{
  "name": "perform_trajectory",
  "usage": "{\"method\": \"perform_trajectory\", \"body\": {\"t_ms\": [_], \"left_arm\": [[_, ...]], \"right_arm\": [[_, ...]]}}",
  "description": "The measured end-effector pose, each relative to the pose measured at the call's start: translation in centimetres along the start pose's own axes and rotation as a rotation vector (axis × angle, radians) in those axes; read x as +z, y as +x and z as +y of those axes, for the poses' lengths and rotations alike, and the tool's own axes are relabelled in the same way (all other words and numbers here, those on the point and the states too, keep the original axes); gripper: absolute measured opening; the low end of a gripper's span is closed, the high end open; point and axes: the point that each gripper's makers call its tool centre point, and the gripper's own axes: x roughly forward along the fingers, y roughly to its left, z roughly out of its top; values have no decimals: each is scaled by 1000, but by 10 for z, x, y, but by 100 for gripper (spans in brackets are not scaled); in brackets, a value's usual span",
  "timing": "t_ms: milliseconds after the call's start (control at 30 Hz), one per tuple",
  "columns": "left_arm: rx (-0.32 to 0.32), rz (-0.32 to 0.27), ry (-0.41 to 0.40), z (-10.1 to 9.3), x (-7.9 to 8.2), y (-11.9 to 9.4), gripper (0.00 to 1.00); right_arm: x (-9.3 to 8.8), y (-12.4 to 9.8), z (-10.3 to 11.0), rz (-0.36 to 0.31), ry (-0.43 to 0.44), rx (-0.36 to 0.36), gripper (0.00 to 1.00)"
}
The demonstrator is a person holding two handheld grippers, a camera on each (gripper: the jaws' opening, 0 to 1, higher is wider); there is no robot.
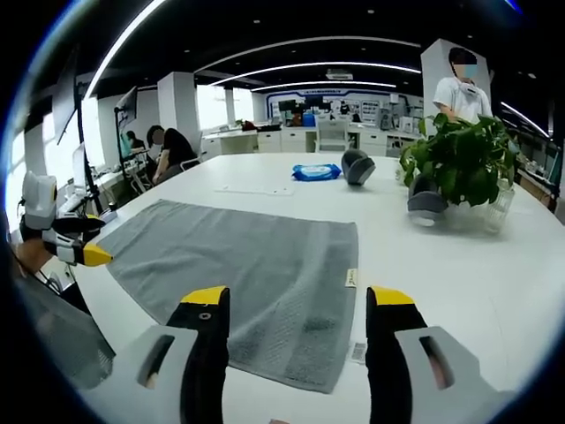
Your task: Fold the towel on the table until its edges align and the towel forms a compact rectangular stack.
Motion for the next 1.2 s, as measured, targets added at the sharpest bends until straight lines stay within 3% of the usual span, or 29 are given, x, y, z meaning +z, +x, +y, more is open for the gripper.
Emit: {"method": "perform_trajectory", "body": {"t_ms": [400, 533, 633, 800, 900, 1000, 1067, 1200], "left_arm": [[8, -10, 2, 2, 2, -1, 83], [2, -7, 5, 1, 2, 0, 83], [-2, -7, 2, 0, 2, 0, 83], [-14, -5, 2, -2, 1, 0, 82], [-20, -3, 6, -3, 1, 0, 82], [-23, -4, 7, -4, 2, 0, 82], [-24, -4, 7, -5, 2, 0, 82], [-26, -3, 18, -6, 2, 0, 82]], "right_arm": [[-5, 1, -1, 19, 11, -1, 60], [-7, 5, -11, 29, 145, 3, 58], [-4, 8, -26, 15, 192, -44, 55], [-22, 18, -40, 87, 255, -84, 40], [-46, 20, -47, 180, 303, -116, 30], [-62, 19, -48, 219, 327, -130, 17], [-63, 20, -45, 222, 377, -122, 17], [-77, 20, -44, 284, 369, -138, 18]]}}
